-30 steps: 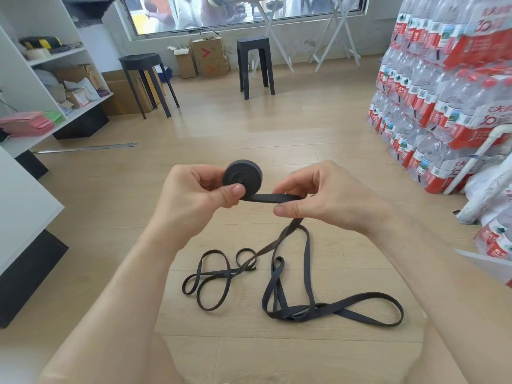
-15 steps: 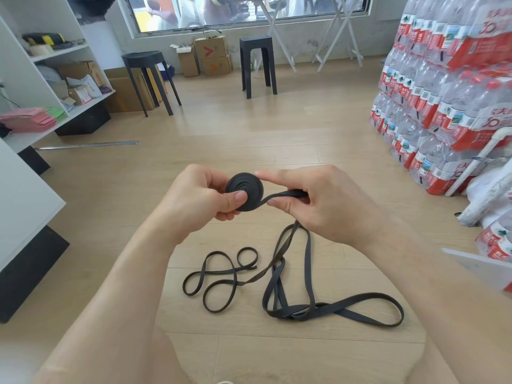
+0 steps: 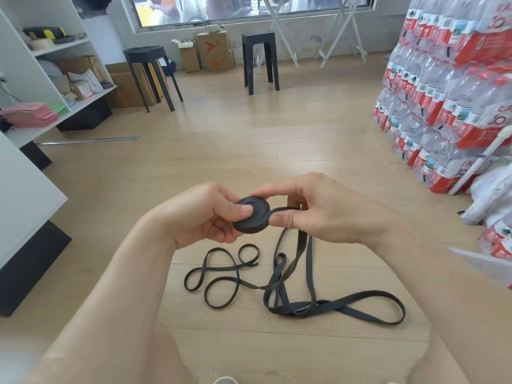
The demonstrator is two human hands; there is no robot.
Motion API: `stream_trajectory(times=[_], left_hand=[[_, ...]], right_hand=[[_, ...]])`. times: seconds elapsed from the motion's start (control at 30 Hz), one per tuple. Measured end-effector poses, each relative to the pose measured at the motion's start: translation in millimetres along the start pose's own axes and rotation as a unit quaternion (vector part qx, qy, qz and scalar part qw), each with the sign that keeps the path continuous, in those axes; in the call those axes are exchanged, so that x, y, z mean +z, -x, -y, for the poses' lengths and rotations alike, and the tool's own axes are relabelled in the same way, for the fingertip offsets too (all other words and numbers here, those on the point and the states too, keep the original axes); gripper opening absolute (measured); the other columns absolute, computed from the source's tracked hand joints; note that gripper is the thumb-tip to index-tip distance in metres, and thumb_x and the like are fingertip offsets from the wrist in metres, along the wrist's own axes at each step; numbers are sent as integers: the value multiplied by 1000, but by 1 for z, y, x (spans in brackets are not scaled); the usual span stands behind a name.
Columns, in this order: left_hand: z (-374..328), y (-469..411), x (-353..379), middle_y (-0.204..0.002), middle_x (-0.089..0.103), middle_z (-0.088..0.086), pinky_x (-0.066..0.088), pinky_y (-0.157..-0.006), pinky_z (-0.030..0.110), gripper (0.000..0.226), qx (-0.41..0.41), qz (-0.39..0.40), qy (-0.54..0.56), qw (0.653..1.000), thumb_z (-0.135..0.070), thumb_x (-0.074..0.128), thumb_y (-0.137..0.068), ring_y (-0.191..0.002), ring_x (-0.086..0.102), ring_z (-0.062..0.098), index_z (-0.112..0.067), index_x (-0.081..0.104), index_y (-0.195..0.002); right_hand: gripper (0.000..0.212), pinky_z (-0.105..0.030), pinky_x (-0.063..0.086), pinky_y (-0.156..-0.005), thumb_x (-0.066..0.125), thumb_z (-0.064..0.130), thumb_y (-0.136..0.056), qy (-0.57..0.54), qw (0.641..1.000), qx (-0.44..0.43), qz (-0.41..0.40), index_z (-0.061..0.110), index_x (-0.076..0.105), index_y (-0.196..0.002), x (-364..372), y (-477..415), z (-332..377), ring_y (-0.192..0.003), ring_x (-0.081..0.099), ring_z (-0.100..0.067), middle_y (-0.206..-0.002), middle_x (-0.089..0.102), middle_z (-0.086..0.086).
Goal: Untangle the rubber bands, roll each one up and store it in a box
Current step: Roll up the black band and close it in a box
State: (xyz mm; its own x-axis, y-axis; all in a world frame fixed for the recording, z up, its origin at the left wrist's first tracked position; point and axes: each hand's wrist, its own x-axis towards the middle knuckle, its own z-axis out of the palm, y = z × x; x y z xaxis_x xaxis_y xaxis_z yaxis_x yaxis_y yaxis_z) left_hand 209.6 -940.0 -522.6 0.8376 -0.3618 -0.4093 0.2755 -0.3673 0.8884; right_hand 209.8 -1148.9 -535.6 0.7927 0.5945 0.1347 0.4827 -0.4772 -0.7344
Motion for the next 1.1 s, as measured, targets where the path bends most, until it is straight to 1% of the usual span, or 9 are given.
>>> stream_trajectory(times=[0.2, 0.37, 0.47, 0.57, 0.67, 0.83, 0.93, 1.0, 1.1], left_hand=[[-1, -5, 14, -80, 65, 0, 49, -68, 25, 43, 86, -95, -26, 991, -52, 62, -81, -74, 57, 13, -13, 70, -98], [-6, -2, 26, -96, 63, -15, 49, -75, 22, 32, 324, -216, -245, 888, -53, 70, -75, -90, 56, 7, -43, 67, -105], [-7, -3, 32, -87, 66, -16, 48, -74, 29, 17, 379, -252, -391, 800, -41, 68, -77, -85, 55, 7, -38, 73, -93], [-7, -4, 32, -73, 67, -12, 47, -66, 33, 13, 400, -290, -401, 771, -30, 64, -78, -71, 51, 7, -26, 74, -85], [-7, -3, 31, -68, 64, -11, 44, -63, 27, 14, 360, -319, -373, 793, -28, 62, -77, -66, 48, 5, -25, 74, -83], [-6, -4, 28, -63, 64, -17, 39, -57, 7, 18, 292, -354, -227, 859, -12, 69, -83, -58, 55, -5, -28, 73, -76], [-3, -9, 29, -67, 68, -16, 51, -68, 20, 22, 268, -350, -135, 887, -13, 69, -83, -65, 62, -1, -34, 71, -75], [-2, -11, 31, -69, 72, -11, 54, -69, 30, 16, 258, -351, -78, 897, -16, 69, -82, -70, 66, 9, -30, 74, -77], [-3, -13, 36, -62, 70, -15, 48, -58, 18, 24, 252, -360, -9, 898, -8, 66, -86, -61, 63, 1, -29, 71, -75]], right_hand=[[16, -17, 52, -74, 67, 13, -89, -191, 978, 63, -50, 23, 71, -100, -10, 2, -9, -77, 67, -8, -96, 75, -2], [18, -17, 39, -58, 65, 22, -90, -197, 974, 108, -36, 10, 73, -100, -16, 4, -17, -58, 42, -9, -71, 71, 5], [20, -13, 39, -56, 65, 26, -89, -209, 970, 124, 0, 8, 74, -91, -18, 5, -17, -58, 44, -10, -70, 68, 7], [39, -19, 38, -60, 63, 44, -81, -225, 964, 137, 29, 7, 73, -82, -15, 3, -16, -65, 56, -12, -76, 71, -1], [38, -24, 35, -64, 62, 48, -82, -199, 971, 128, 15, 11, 71, -83, -11, 4, -14, -70, 61, -10, -71, 70, 2], [23, -30, 49, -62, 78, 20, -80, -181, 977, 39, -104, 26, 72, -101, -7, 3, -11, -56, 57, -14, -64, 59, -3], [24, -34, 54, -62, 78, 19, -78, -177, 974, 10, -144, 26, 74, -101, -2, 2, -10, -52, 61, -15, -69, 67, -11], [26, -28, 53, -59, 79, 18, -77, -205, 966, 13, -159, 23, 75, -102, 2, 1, -10, -54, 65, -17, -71, 72, -8], [26, -13, 43, -51, 79, 13, -77, -236, 953, 32, -190, 27, 74, -99, 9, -1, -9, -54, 67, -14, -67, 73, 2]])
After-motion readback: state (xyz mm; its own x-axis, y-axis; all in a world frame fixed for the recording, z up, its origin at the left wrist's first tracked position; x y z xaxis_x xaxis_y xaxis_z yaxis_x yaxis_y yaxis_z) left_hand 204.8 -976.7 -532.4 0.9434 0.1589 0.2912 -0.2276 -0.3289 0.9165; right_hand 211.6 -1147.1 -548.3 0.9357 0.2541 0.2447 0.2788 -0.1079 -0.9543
